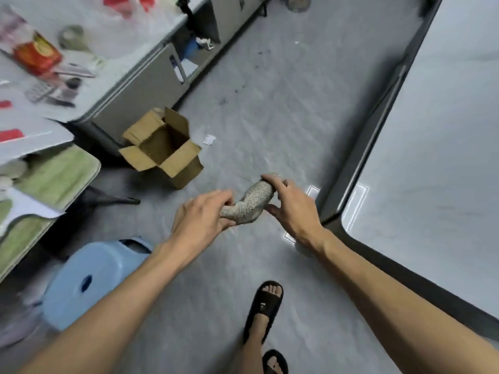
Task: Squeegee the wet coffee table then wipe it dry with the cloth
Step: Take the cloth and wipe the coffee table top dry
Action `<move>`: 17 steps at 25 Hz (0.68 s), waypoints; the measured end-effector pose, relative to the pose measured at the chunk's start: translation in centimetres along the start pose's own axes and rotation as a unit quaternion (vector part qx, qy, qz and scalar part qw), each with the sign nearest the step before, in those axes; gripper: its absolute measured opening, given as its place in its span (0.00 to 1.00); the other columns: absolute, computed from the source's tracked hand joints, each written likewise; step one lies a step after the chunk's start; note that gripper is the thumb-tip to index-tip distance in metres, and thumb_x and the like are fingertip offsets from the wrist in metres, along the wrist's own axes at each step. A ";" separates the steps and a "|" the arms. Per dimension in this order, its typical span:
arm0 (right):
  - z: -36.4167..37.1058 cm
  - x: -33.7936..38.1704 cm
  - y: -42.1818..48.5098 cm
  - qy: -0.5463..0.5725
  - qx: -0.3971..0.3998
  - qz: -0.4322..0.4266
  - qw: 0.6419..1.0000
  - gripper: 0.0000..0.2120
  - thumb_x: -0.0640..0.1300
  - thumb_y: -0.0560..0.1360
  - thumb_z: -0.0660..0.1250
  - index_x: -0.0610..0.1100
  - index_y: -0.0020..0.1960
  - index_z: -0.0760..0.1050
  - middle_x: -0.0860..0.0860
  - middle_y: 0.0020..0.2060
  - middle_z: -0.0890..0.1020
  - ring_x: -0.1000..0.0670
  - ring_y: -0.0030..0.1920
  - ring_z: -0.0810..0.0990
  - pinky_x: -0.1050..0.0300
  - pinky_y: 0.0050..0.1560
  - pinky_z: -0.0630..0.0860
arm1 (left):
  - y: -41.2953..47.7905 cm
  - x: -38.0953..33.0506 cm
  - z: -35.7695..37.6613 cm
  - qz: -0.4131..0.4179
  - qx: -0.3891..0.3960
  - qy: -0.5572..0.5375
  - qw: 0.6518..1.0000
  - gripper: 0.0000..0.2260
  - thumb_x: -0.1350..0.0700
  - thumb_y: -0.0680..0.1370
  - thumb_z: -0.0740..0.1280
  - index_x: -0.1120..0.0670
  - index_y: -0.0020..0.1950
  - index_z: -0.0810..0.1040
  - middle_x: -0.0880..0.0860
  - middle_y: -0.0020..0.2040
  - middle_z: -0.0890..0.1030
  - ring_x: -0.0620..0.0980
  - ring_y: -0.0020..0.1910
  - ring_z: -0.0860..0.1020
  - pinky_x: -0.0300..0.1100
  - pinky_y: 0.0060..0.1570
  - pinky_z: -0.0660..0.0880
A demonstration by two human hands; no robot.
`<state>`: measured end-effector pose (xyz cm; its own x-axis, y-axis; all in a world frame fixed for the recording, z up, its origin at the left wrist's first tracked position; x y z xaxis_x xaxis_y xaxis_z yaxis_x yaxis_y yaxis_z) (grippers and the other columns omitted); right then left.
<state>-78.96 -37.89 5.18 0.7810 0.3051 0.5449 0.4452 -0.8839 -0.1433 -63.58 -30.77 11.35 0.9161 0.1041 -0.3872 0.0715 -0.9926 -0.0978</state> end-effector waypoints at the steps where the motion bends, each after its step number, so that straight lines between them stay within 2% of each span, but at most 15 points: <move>1: 0.0 3.1 0.1 -0.006 -0.014 -0.018 1.000 0.24 0.47 0.72 0.70 0.59 0.66 0.68 0.49 0.53 0.77 0.44 0.50 0.79 0.53 0.43 0.73 | -1.8 1.8 -2.1 -0.022 -0.022 0.000 1.000 0.17 0.46 0.66 0.76 0.47 0.44 0.69 0.41 0.37 0.71 0.49 0.40 0.74 0.42 0.37 0.66; 3: 0.7 8.7 -0.3 -0.019 -0.038 -0.046 0.998 0.17 0.45 0.72 0.69 0.57 0.59 0.74 0.48 0.47 0.78 0.43 0.48 0.78 0.53 0.39 0.72 | -5.7 6.3 -5.5 -0.095 -0.057 -0.017 0.994 0.17 0.45 0.66 0.76 0.46 0.45 0.71 0.42 0.38 0.72 0.49 0.39 0.72 0.43 0.37 0.66; 5: 2.4 12.5 -1.1 -0.066 -0.046 -0.078 0.994 0.14 0.43 0.70 0.71 0.56 0.54 0.78 0.49 0.42 0.76 0.44 0.47 0.76 0.54 0.36 0.71 | -9.7 11.2 -6.2 -0.180 -0.049 -0.063 0.980 0.15 0.46 0.66 0.76 0.46 0.45 0.73 0.45 0.38 0.76 0.52 0.39 0.74 0.44 0.37 0.68; 8: 8.5 19.5 -2.9 -0.149 0.002 -0.191 0.970 0.09 0.44 0.67 0.73 0.54 0.46 0.82 0.50 0.42 0.72 0.46 0.45 0.71 0.56 0.33 0.66 | -17.2 19.2 -5.4 -0.280 -0.025 -0.147 0.948 0.13 0.53 0.66 0.78 0.48 0.46 0.78 0.51 0.40 0.82 0.54 0.42 0.78 0.46 0.41 0.73; 11: 16.6 27.5 -3.8 -0.142 0.095 -0.250 0.953 0.09 0.46 0.69 0.72 0.49 0.50 0.79 0.48 0.49 0.75 0.45 0.47 0.75 0.55 0.36 0.70 | -24.8 28.5 -5.6 -0.373 -0.064 -0.188 0.907 0.13 0.57 0.64 0.79 0.50 0.45 0.80 0.50 0.41 0.82 0.52 0.42 0.77 0.43 0.43 0.73; 14: 22.7 34.2 -3.3 -0.089 0.146 -0.241 0.955 0.10 0.44 0.69 0.69 0.48 0.51 0.76 0.48 0.45 0.79 0.42 0.44 0.79 0.53 0.37 0.71 | -29.7 36.7 -5.6 -0.436 -0.111 -0.254 0.856 0.14 0.60 0.63 0.80 0.50 0.43 0.79 0.51 0.39 0.80 0.50 0.38 0.75 0.43 0.43 0.73; 17: 30.4 39.3 -2.5 -0.070 0.173 -0.242 0.952 0.11 0.43 0.69 0.68 0.49 0.51 0.75 0.49 0.45 0.80 0.42 0.43 0.79 0.53 0.38 0.71 | -33.0 45.0 -4.1 -0.466 -0.137 -0.306 0.819 0.14 0.64 0.64 0.79 0.52 0.43 0.79 0.52 0.39 0.79 0.47 0.37 0.74 0.38 0.40 0.70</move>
<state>-36.04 -12.96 1.85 0.4880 0.7123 0.5044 0.8664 -0.4655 -0.1808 -23.13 6.38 0.90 0.0492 0.7527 -0.6565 0.7900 -0.4315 -0.4355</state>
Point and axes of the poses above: each hand's wrist, its own y-axis towards the middle knuckle, its own z-axis out of the palm, x = y × z, the point moved 9 cm from there along y, towards the middle knuckle
